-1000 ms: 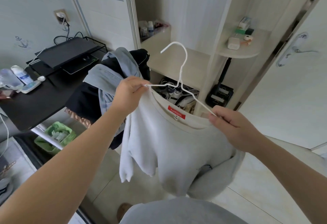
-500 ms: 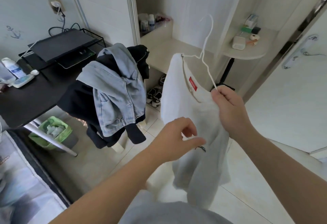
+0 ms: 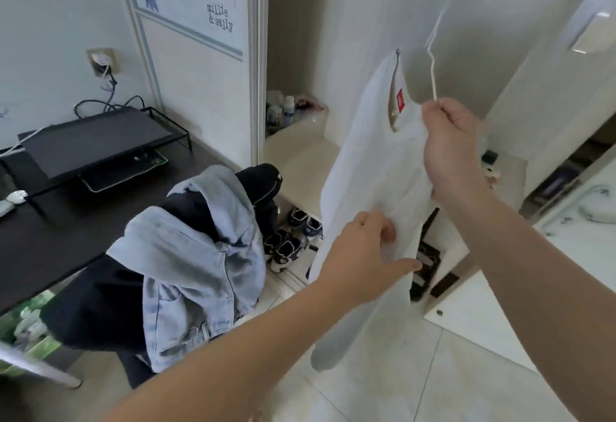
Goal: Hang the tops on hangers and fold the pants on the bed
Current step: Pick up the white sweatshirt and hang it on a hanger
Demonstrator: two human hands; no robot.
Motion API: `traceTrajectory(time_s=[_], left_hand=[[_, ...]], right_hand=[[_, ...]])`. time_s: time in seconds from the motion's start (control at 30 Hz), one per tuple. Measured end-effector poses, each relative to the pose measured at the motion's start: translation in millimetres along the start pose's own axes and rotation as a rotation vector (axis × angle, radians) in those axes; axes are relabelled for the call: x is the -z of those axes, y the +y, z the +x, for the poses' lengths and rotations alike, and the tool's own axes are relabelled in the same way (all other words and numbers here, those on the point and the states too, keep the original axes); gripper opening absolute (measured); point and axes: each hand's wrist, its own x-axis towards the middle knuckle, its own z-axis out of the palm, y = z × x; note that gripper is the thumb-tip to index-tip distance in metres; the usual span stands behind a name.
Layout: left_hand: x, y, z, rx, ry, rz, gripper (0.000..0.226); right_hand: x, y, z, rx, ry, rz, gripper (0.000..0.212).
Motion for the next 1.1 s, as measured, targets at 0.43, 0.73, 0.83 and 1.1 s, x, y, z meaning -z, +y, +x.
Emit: traceTrajectory(time_s=[0.43, 0.73, 0.83, 1.1], left_hand=[[180.1, 15.5, 255.3, -0.351, 0.192, 0.154, 0.013], [271.3, 80.8, 403.8, -0.551, 0.337, 0.262, 0.014], [292.7, 108.8, 444.5, -0.602, 0.393, 0.341, 0.014], [345.7, 188.4, 544.3, -0.688, 0.508, 0.513, 0.023]], right_hand=[[-106.2, -94.5, 244.4, 0.231, 0.132, 0.040, 0.029], [-127.9, -175.8, 405.4, 0.412, 0.214, -0.021, 0.036], [-130.1, -206.4, 454.3, 0.456, 0.237, 0.012, 0.041], [-121.3, -284.6, 574.6, 0.492, 0.327, -0.032, 0.033]])
